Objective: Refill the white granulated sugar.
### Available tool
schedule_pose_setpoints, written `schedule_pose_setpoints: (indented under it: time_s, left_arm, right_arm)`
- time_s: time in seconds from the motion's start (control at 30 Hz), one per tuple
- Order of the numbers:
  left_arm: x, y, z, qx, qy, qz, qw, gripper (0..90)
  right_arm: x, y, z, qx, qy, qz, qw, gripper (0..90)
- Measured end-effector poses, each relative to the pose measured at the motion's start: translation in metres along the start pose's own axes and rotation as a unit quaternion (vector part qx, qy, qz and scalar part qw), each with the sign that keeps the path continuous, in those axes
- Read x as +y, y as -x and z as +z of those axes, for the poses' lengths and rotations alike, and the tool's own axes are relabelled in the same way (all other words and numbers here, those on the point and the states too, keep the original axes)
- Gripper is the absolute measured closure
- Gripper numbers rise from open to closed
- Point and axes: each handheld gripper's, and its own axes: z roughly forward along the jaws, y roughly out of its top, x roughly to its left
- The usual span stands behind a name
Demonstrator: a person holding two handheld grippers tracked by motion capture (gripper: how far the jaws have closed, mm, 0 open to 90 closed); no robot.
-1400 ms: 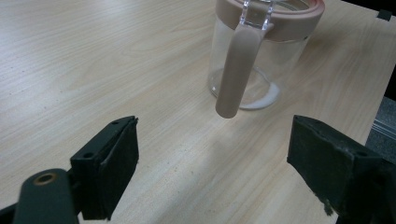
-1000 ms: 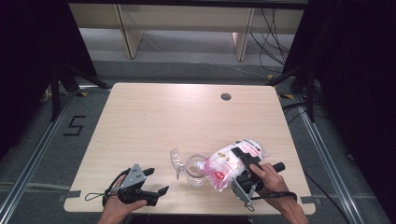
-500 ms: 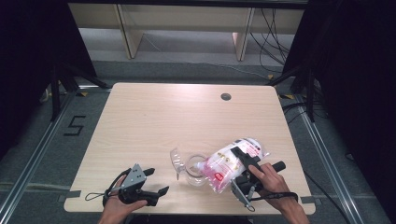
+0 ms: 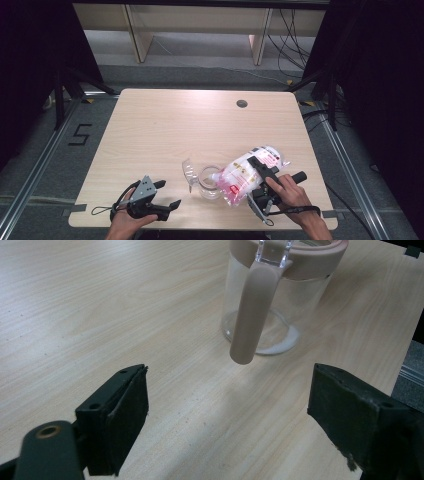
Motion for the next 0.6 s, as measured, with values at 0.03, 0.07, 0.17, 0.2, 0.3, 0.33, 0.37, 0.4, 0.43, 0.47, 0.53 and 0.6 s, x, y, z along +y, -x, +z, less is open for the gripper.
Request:
schedule_pose_setpoints:
  time_s: [0.03, 0.07, 0.17, 0.2, 0.3, 0.33, 0.37, 0.4, 0.43, 0.47, 0.53, 0.6]
  left_arm:
    - [-0.0001, -0.0005, -0.0005, 0.003, -0.005, 0.001, 1.0, 16.1]
    - [-0.0002, -0.0004, -0.0004, 0.002, -0.004, 0.0, 1.0, 16.0]
    - [-0.0002, -0.0005, -0.0005, 0.002, -0.004, 0.0, 1.0, 16.1]
    - [-0.0002, -0.0006, -0.0004, 0.002, -0.004, 0.0, 1.0, 16.1]
    - [-0.0001, -0.0011, -0.0011, 0.002, -0.008, 0.004, 1.0, 16.0]
    - [-0.0001, -0.0011, -0.001, 0.002, -0.007, 0.004, 1.0, 16.0]
    - [-0.0001, -0.0006, -0.001, 0.003, -0.007, 0.001, 1.0, 16.1]
    - [-0.0002, -0.0006, -0.0008, 0.002, -0.007, 0.001, 1.0, 16.0]
    - [-0.0002, -0.0006, -0.0009, 0.002, -0.008, 0.002, 1.0, 16.0]
    - [-0.0001, -0.001, -0.0012, 0.004, -0.01, 0.004, 0.9999, 16.0]
    - [-0.0002, -0.0007, -0.001, 0.003, -0.008, 0.002, 1.0, 16.1]
    - [-0.0004, -0.0003, -0.0002, 0.0, -0.004, -0.002, 1.0, 16.0]
  right_arm:
    - [-0.0001, 0.0, 0.0001, 0.0, 0.0, -0.001, 1.0, 47.8]
    - [0.0, 0.0001, 0.0001, 0.0, 0.0, -0.002, 1.0, 47.8]
    - [0.0, 0.0006, -0.0001, 0.0, -0.001, -0.005, 1.0, 47.9]
    - [0.0, 0.0006, 0.0, 0.0, -0.001, -0.005, 1.0, 47.9]
    - [0.0001, 0.0008, -0.0002, -0.001, -0.003, -0.009, 1.0, 48.0]
    - [0.0002, 0.0011, -0.0004, -0.001, -0.003, -0.011, 0.9999, 48.0]
    - [0.0002, 0.0016, -0.0007, -0.001, -0.004, -0.014, 0.9999, 48.0]
    - [0.0003, 0.0019, -0.0008, -0.002, -0.006, -0.015, 0.9999, 48.1]
    - [0.0, 0.0003, -0.0006, 0.001, -0.007, -0.006, 1.0, 48.1]
    - [0.0, 0.0005, -0.0008, 0.0, -0.007, -0.007, 0.9999, 48.1]
    - [0.0001, 0.0009, -0.0011, 0.001, -0.01, -0.011, 0.9999, 48.1]
    - [0.0004, 0.0015, -0.0015, 0.001, -0.012, -0.015, 0.9998, 48.2]
